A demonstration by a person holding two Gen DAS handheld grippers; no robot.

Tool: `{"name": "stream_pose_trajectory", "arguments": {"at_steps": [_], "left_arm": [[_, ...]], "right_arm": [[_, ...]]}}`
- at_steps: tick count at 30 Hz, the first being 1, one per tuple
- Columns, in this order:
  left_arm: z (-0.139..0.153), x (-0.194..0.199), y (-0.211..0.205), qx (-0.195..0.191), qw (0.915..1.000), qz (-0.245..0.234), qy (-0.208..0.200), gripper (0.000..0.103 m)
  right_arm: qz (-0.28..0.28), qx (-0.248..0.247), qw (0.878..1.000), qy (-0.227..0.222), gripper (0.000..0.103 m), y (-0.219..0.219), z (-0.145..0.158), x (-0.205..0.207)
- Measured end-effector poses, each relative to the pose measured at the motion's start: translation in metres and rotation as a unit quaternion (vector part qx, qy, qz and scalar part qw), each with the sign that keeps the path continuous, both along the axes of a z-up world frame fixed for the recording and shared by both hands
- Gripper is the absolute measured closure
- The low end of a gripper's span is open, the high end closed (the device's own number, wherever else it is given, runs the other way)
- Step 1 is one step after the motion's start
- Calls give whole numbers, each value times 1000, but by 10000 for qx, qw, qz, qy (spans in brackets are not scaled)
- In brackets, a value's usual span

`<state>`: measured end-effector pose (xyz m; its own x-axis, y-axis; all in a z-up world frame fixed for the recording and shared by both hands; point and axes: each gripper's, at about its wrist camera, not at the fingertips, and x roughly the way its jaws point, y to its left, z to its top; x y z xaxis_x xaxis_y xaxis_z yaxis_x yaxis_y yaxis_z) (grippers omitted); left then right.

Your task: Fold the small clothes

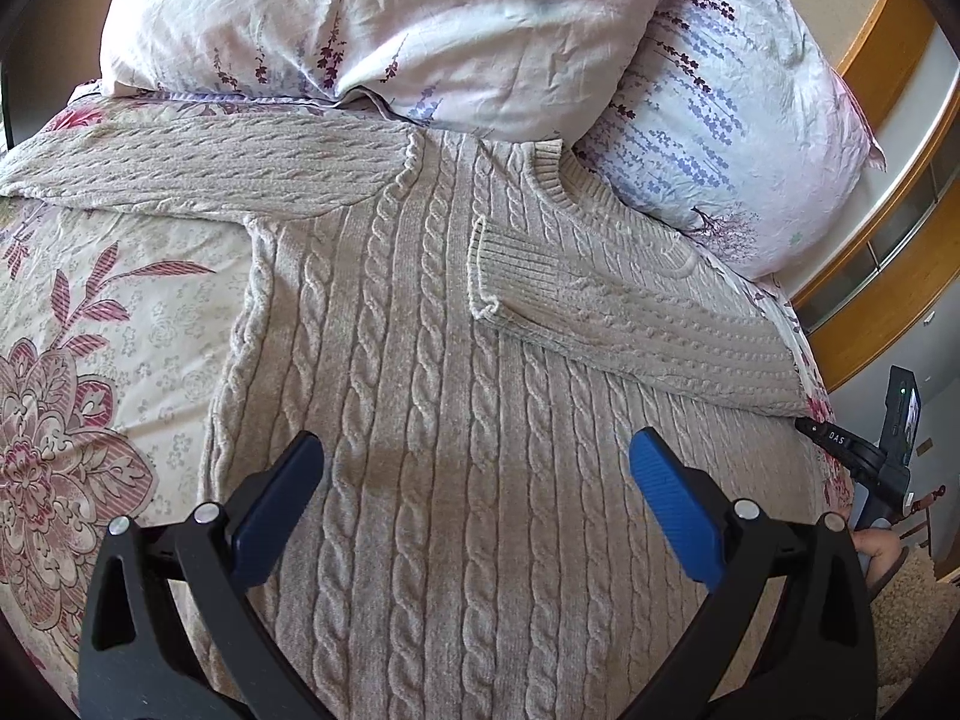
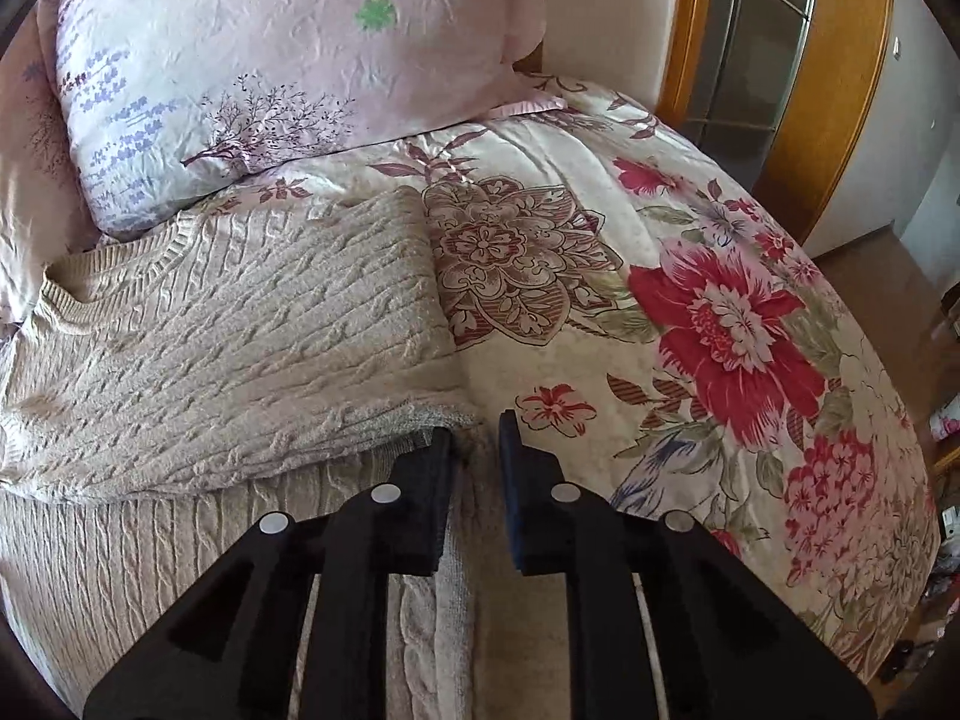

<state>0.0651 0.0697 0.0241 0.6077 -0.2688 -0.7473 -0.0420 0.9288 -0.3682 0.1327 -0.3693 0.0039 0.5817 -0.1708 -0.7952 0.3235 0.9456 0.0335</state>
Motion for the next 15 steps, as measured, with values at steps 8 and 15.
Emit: {"name": "stream_pose_trajectory", "arguments": {"at_steps": [8, 15], "left_arm": [[2, -9, 28, -76, 9994, 323, 9, 2], [13, -22, 54, -8, 9990, 417, -170, 2]], "right_arm": [[-371, -797, 9960, -135, 49, 21, 33, -13], [-1071, -1267, 9856, 314, 29, 20, 44, -28]]}}
